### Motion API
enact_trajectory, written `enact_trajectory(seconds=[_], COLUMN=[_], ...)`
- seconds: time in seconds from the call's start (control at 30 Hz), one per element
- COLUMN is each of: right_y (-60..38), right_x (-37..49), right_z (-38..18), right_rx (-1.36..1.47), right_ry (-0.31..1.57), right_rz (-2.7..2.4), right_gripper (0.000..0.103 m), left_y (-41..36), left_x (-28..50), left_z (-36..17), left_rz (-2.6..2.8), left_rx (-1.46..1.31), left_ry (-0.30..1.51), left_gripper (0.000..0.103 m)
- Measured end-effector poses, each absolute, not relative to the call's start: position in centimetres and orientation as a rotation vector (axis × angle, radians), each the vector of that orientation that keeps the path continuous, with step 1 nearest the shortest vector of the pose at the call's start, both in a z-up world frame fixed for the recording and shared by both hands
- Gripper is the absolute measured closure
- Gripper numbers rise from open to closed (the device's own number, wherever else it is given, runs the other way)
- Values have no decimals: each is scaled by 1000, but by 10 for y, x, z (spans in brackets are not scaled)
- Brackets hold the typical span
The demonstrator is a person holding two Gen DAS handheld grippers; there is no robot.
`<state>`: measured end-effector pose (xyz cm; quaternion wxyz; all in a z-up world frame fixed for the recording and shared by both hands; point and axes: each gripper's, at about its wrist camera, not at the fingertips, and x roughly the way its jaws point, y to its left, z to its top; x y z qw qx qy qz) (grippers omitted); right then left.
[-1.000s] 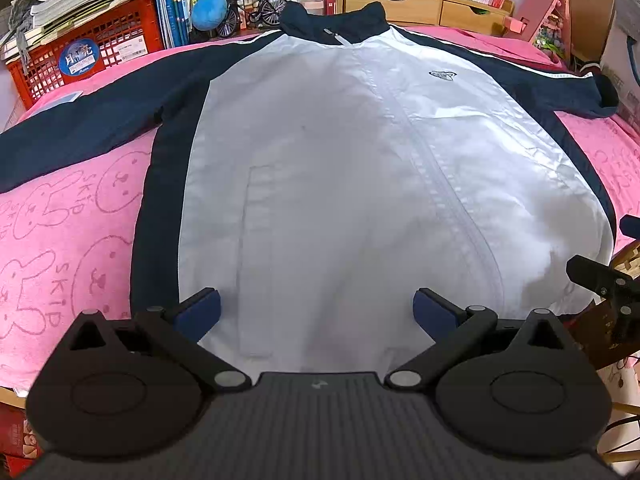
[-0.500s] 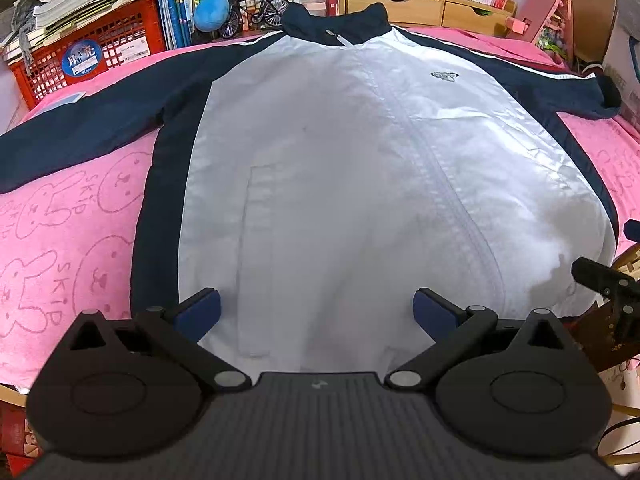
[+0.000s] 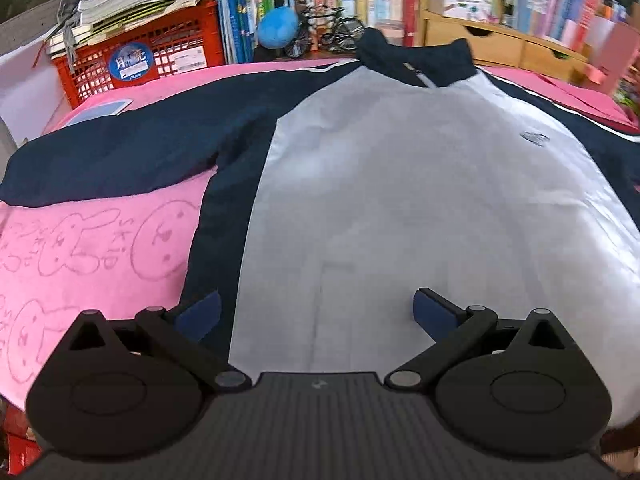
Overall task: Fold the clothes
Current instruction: 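Grasp the striped cuff of a navy sleeve with the right gripper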
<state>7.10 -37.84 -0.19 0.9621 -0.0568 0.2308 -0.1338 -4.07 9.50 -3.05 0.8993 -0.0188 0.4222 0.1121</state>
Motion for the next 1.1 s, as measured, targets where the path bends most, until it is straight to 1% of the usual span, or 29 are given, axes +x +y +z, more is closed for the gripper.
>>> enact_trajectory(seconds=[0.17,0.27,0.3,0.33,0.4,0.47,0.53,0.63,0.73,0.8,0.83,0.97,1.0,1.03,1.07,1.1], right_y=[-422,-435,-440,-444,-452,-450,-434,-381,-295,-220,-187,-91,-81,-73,-75,-77], right_x=[157,192,203,215,235,240,237,226,199,173,164,129,124,120,119,117], right_z=[-16,-26,-31,-35,-46,-46,-32,9,44,48,43,0,-11,-21,-25,-30], right_rx=[-56,-56,-44,-31,24,40,26,17,8,-79,-122,-287,-319,-347,-354,-360], right_ry=[489,496,522,551,652,666,620,471,313,243,242,362,403,442,470,499], right_rz=[-423,-486,-486,-485,-494,-512,-486,-374,-107,117,225,543,565,584,588,591], right_gripper=[0,4,14,45,97,96,97,97,97,97,97,95,92,84,79,67], left_y=[96,102,105,108,114,121,119,118,118,119,119,121,120,121,121,121], left_x=[-20,-17,-17,-17,-17,-17,-15,-14,-14,-14,-14,-15,-16,-16,-16,-16], left_z=[-39,-43,-46,-48,-53,-58,-58,-57,-57,-57,-57,-57,-57,-56,-56,-56], left_rz=[269,259,248,237,215,194,196,192,190,189,188,182,180,179,179,179], left_rx=[11,4,-7,-17,-38,-59,-60,-63,-64,-65,-65,-67,-68,-68,-68,-68], left_ry=[869,834,814,794,754,714,714,713,712,711,711,709,708,708,708,708], left_gripper=[0,0,0,0,0,0,0,0,0,0,0,0,0,0,0,0])
